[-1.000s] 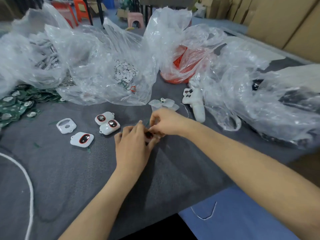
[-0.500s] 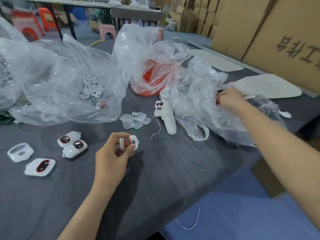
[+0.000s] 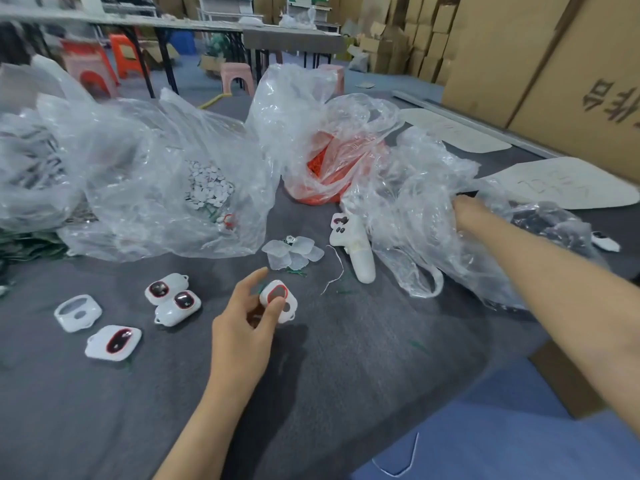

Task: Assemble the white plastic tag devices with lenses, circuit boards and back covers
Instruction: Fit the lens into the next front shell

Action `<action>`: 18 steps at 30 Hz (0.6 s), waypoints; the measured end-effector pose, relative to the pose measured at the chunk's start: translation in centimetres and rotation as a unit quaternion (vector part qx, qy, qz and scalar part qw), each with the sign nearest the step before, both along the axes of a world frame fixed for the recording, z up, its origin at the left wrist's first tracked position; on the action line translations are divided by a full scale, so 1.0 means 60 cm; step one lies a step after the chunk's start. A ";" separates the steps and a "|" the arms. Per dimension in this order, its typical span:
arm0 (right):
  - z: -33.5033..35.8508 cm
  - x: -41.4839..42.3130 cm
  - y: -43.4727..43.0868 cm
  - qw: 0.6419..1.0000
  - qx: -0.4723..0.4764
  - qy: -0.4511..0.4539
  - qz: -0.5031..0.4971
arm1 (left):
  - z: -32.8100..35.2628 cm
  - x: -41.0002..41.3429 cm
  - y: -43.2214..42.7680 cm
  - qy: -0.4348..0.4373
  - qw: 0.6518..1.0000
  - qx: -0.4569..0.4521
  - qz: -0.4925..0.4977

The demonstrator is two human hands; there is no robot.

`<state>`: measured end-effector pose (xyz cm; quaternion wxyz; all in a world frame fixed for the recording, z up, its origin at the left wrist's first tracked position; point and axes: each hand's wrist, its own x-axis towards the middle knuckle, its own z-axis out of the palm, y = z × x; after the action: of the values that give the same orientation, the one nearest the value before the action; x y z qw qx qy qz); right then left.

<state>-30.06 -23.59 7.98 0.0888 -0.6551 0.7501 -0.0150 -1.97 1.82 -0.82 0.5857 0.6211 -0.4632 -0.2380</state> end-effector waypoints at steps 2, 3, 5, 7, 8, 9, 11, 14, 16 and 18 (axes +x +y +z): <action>0.005 0.000 0.006 1.000 -0.004 0.004 -0.006 | -0.001 0.002 0.000 0.015 1.000 -0.010 0.002; 0.007 -0.003 0.009 1.000 -0.012 -0.009 -0.018 | -0.002 0.003 0.000 0.024 1.000 -0.012 0.001; 0.015 -0.006 0.016 1.000 -0.025 -0.006 -0.014 | -0.003 0.004 -0.001 0.051 0.999 -0.016 0.005; 0.018 -0.008 0.020 1.000 -0.023 -0.006 -0.017 | -0.002 0.005 0.000 0.082 0.996 -0.027 0.019; 0.013 -0.010 0.017 1.000 -0.022 -0.004 -0.020 | -0.002 0.006 0.000 0.098 0.994 -0.033 0.027; 0.009 -0.011 0.018 1.000 -0.021 0.001 -0.011 | -0.002 0.007 -0.001 0.119 0.992 -0.040 0.032; 0.001 -0.010 0.011 0.999 -0.024 0.007 -0.020 | -0.002 0.013 -0.001 0.159 0.986 -0.049 0.024; 0.003 -0.008 0.012 1.000 -0.009 0.023 -0.017 | -0.004 0.020 -0.001 0.197 0.978 -0.065 -0.006; 0.012 -0.009 0.016 1.000 0.003 0.025 0.012 | -0.004 0.022 0.000 0.192 0.979 -0.066 -0.017; 0.015 -0.011 0.021 1.000 0.004 0.020 0.011 | -0.005 0.024 0.000 0.161 0.985 -0.055 -0.010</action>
<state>-30.73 -22.35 8.90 0.0767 -0.6629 0.7448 0.0016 -0.56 1.83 -1.13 0.6836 0.5365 -0.3817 -0.3148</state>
